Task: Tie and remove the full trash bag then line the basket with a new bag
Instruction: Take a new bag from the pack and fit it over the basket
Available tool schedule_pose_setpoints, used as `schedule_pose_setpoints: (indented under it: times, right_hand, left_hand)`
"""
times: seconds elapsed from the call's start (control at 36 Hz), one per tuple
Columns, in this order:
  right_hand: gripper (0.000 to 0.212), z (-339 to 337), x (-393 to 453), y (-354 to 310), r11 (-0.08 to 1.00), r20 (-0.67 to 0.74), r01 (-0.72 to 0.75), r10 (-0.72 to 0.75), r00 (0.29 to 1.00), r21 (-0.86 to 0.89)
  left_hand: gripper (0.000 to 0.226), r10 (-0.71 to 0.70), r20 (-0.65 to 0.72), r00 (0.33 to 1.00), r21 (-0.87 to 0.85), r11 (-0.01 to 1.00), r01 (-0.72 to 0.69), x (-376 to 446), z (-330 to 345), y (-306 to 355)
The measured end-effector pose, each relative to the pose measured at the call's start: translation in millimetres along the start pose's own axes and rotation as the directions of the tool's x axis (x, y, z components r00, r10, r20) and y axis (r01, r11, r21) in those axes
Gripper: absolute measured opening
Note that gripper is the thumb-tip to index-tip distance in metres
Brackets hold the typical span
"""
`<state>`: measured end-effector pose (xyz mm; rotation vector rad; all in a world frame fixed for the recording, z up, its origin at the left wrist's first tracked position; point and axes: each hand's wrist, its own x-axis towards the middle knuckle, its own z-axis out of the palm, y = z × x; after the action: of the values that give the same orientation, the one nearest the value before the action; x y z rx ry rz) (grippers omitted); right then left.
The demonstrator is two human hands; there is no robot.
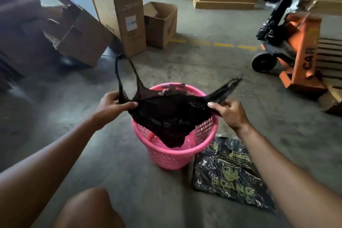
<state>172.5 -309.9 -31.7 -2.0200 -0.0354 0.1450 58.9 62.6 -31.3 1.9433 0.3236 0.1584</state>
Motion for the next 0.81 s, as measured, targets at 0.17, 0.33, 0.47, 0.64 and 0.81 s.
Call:
schedule_pose_setpoints:
  times: [0.17, 0.33, 0.47, 0.64, 0.81]
  right_hand:
    - [0.016, -31.4, -40.0, 13.2, 0.960, 0.156, 0.143, -0.107, 0.982, -0.241]
    - [0.043, -52.8, -58.5, 74.6, 0.910, 0.291, 0.090, 0.035, 0.956, -0.404]
    - [0.038, -59.4, -69.9, 79.5, 0.903, 0.552, 0.050, 0.217, 0.805, -0.427]
    - [0.029, -91.0, -43.0, 104.3, 0.878, 0.328, -0.231, 0.384, 0.863, -0.419]
    - [0.037, -76.6, -52.2, 43.4, 0.971, 0.075, 0.050, -0.034, 0.997, -0.234]
  left_hand:
    - [0.039, 0.070, 0.057, 0.996, 0.101, 0.992, -0.075, -38.6, -11.7, -16.4]
    - [0.029, 0.009, 0.080, 0.997, 0.266, 0.964, -0.030, -69.7, -24.4, -66.0]
    - [0.057, -0.087, 0.308, 0.947, 0.236, 0.972, 0.013, -87.7, -31.1, -85.2]
    - [0.076, -0.175, 0.263, 0.949, 0.384, 0.921, 0.063, -101.0, -65.6, -121.3]
    - [0.050, -0.007, -0.299, 0.954, 0.252, 0.964, 0.086, -82.6, -89.9, -99.6]
